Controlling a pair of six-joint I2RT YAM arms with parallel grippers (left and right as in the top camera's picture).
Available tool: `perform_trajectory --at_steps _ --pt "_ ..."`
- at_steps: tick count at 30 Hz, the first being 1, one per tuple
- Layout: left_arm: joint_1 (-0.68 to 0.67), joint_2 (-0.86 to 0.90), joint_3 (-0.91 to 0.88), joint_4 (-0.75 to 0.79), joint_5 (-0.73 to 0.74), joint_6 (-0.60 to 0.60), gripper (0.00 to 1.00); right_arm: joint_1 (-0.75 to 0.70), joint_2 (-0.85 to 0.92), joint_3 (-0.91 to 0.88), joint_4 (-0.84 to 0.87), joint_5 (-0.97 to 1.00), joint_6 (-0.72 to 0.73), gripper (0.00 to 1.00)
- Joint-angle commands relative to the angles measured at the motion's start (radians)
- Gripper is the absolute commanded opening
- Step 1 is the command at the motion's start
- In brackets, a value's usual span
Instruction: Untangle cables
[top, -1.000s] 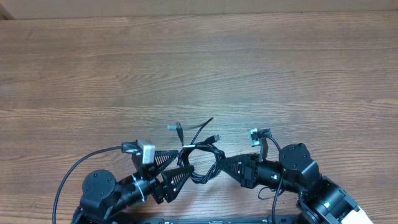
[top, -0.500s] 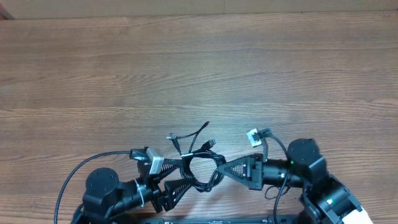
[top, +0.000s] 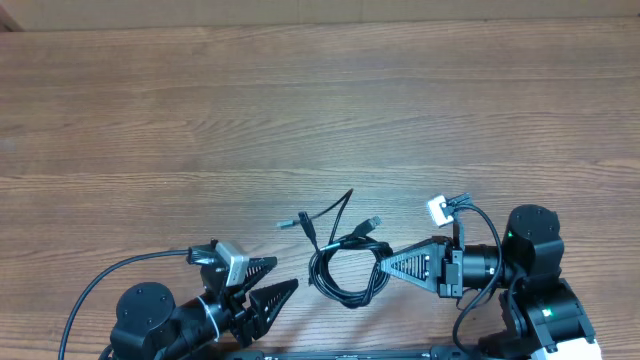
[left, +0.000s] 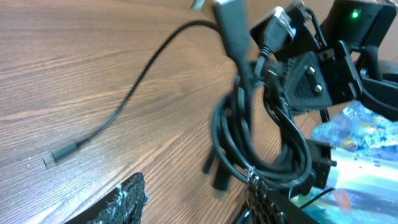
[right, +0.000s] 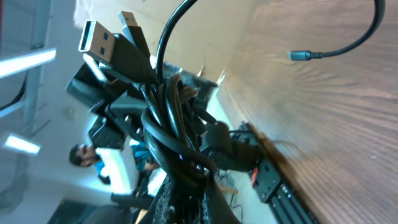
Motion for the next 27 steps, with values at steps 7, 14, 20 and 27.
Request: perform_trajectory --at_steps 7,14,20,27 --pt "0.005 -0.003 -0.040 0.146 0.156 -0.077 0.54 -0.007 -0.011 0.013 0.009 -0.138 -0.060 0.04" --pt "0.005 -0.003 -0.126 0.279 0.320 -0.110 0.53 -0.007 -0.011 0.013 0.009 -0.162 -0.060 0.04" --pt "0.005 -0.003 -0.157 0.309 0.262 -0.200 0.52 -0.007 -0.011 0.013 0.009 -0.177 -0.060 0.04" --pt "0.004 -0.003 -0.187 0.355 0.307 -0.251 0.51 -0.007 -0.011 0.013 0.009 -0.176 -0.060 0.04"
